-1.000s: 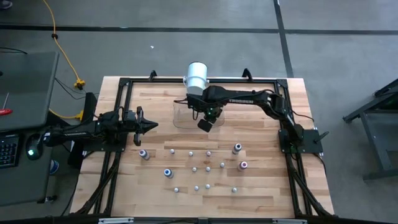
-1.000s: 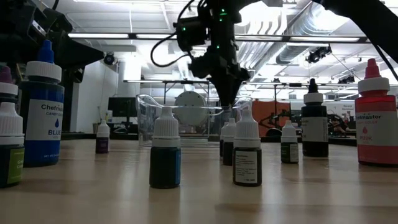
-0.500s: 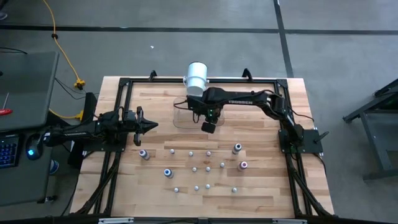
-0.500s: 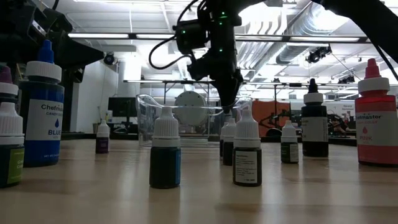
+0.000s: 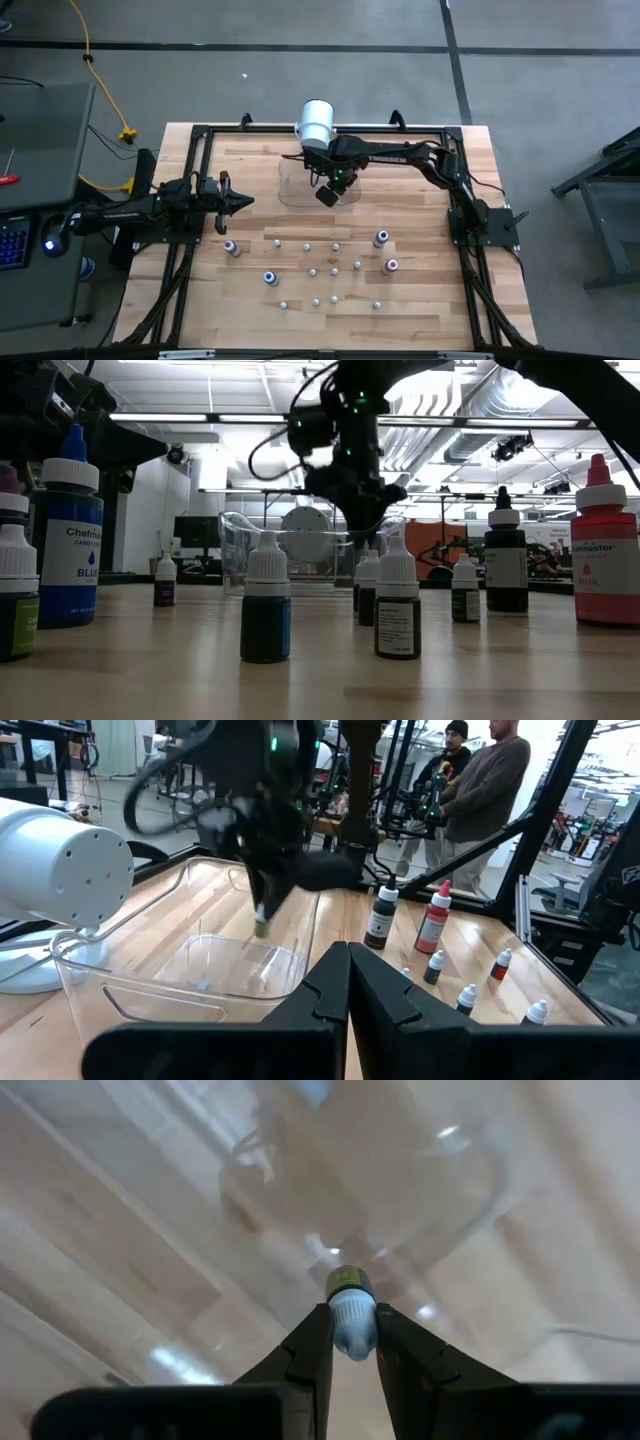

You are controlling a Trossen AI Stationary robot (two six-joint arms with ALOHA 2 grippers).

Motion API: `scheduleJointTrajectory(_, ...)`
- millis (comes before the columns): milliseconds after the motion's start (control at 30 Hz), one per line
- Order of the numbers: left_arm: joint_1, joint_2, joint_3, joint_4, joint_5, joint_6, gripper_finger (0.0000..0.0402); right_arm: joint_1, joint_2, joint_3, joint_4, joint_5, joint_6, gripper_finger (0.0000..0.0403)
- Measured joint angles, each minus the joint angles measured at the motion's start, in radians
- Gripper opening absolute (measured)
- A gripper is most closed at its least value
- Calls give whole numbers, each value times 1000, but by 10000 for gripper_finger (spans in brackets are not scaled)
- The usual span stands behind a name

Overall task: Pick & Place food coloring
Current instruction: Put the top right small green food coloring bottle into the transparent bin

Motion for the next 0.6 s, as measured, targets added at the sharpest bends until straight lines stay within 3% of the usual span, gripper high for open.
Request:
scheduleJointTrajectory(200, 0, 0, 0, 0, 0, 0, 1, 7, 0, -102, 111, -75, 28, 60)
scheduleJointTrajectory(600, 0, 0, 0, 0, 0, 0, 1, 6, 0, -103, 112, -57, 23, 66)
